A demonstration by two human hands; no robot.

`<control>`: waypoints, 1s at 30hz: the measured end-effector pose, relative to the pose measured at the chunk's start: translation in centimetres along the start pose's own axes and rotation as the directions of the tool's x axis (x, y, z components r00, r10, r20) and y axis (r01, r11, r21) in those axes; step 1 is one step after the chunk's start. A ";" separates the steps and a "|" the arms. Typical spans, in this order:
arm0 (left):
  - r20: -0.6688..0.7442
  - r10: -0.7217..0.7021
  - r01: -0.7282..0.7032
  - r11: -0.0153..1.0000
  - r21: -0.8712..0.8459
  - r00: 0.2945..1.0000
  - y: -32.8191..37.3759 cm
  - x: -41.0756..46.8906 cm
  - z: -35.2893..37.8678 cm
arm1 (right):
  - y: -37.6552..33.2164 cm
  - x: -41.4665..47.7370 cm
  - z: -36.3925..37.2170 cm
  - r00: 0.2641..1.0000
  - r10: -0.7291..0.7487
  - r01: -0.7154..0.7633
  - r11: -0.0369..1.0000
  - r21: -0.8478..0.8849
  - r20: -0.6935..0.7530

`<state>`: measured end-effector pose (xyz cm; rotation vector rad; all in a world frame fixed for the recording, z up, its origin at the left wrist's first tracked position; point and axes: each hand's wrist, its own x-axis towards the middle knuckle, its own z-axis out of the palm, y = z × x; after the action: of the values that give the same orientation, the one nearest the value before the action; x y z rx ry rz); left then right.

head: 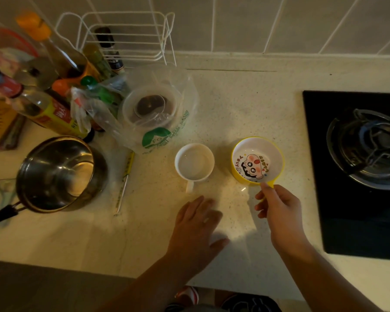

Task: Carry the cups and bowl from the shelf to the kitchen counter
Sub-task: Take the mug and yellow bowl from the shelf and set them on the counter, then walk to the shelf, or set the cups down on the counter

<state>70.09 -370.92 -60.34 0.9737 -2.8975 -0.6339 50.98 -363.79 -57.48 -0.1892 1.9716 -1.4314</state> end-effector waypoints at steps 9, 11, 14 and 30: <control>0.156 0.008 -0.019 0.998 0.066 0.988 0.1 -0.3 1.6 | 0.0 -0.2 0.3 0.999 0.016 -0.017 0.999 0.027 0.028; 0.150 0.013 -0.025 0.997 0.077 0.989 0.0 -0.4 1.7 | 0.1 -0.3 0.4 0.999 0.007 -0.008 1.000 0.025 0.034; 0.129 0.020 -0.031 0.996 0.089 0.991 0.0 -0.4 1.8 | 0.2 -0.2 0.4 1.000 -0.004 0.003 1.000 0.021 0.031; 0.112 0.100 -0.091 0.992 -0.086 0.989 -1.1 -7.3 -0.4 | 5.2 -11.0 -2.6 0.988 -0.057 0.032 0.984 -0.172 -0.140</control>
<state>76.66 -367.54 -59.63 0.8090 -2.9690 -0.8200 59.10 -354.39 -56.90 -0.2116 2.2230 -1.3371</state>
